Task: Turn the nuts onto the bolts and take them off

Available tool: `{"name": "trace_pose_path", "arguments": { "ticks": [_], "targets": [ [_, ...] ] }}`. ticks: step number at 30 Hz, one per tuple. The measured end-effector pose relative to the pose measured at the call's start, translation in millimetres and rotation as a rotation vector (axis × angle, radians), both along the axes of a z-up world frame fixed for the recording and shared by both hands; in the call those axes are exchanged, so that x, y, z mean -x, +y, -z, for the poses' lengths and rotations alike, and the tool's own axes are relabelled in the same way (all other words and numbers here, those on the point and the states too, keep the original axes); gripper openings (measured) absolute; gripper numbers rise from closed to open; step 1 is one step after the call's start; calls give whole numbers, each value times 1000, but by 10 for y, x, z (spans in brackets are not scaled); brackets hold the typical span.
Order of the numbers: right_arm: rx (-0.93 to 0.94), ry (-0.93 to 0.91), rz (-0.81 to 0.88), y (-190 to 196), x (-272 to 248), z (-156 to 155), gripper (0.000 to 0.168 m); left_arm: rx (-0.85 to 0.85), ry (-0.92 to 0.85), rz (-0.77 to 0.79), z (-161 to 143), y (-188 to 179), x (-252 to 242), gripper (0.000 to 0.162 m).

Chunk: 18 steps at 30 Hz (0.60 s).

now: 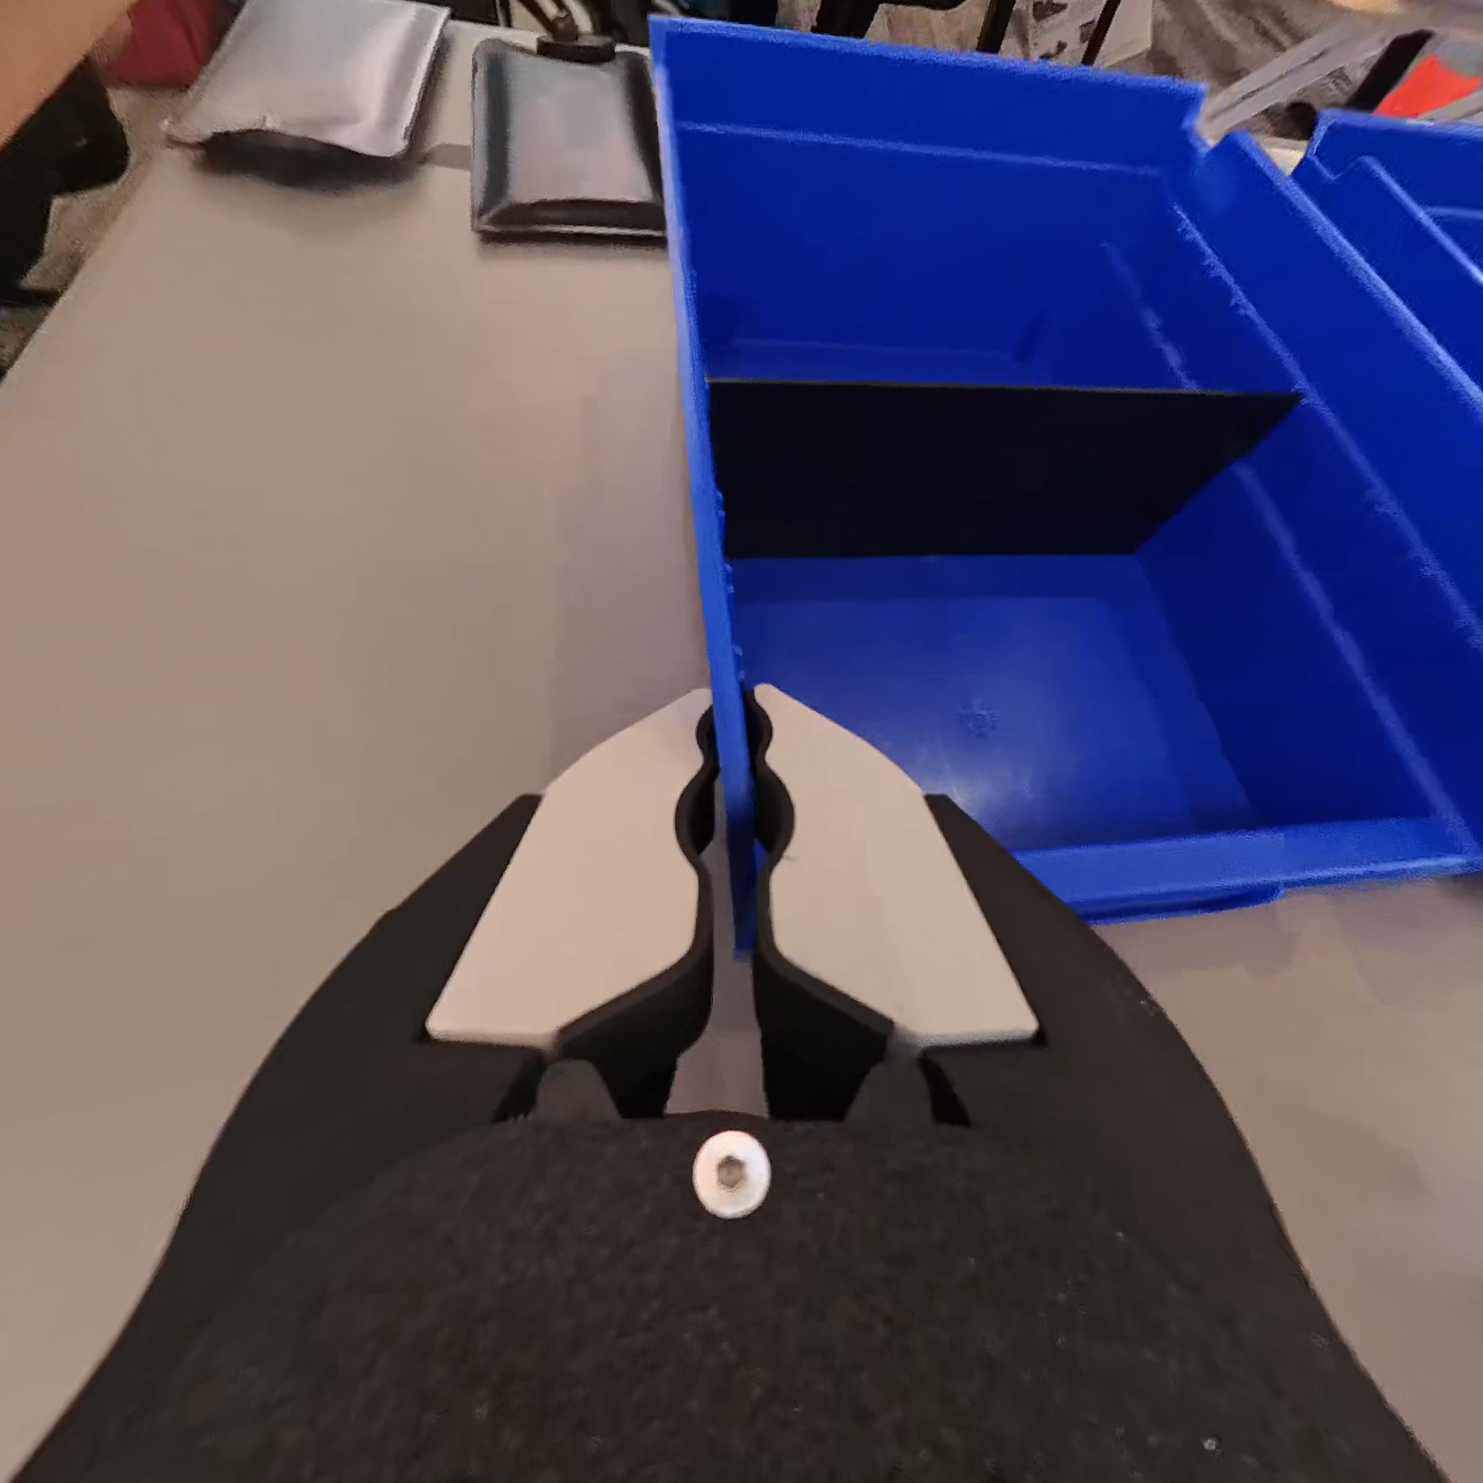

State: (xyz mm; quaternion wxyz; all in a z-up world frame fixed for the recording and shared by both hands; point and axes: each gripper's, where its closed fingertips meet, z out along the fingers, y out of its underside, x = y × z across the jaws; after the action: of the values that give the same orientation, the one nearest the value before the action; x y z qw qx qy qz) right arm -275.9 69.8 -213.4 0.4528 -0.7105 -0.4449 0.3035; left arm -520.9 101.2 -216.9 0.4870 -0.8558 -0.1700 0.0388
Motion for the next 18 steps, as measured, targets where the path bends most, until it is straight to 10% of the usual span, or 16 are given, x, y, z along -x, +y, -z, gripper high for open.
{"name": "trace_pose_path", "arguments": {
  "ticks": [10,18],
  "targets": [
    [32,3,146,114,334,84,54,-11,98,-161,-9,-1140,-490,4],
    [51,-33,193,94,315,46,5,-36,130,-211,-70,-1503,-735,4]
  ]
}}
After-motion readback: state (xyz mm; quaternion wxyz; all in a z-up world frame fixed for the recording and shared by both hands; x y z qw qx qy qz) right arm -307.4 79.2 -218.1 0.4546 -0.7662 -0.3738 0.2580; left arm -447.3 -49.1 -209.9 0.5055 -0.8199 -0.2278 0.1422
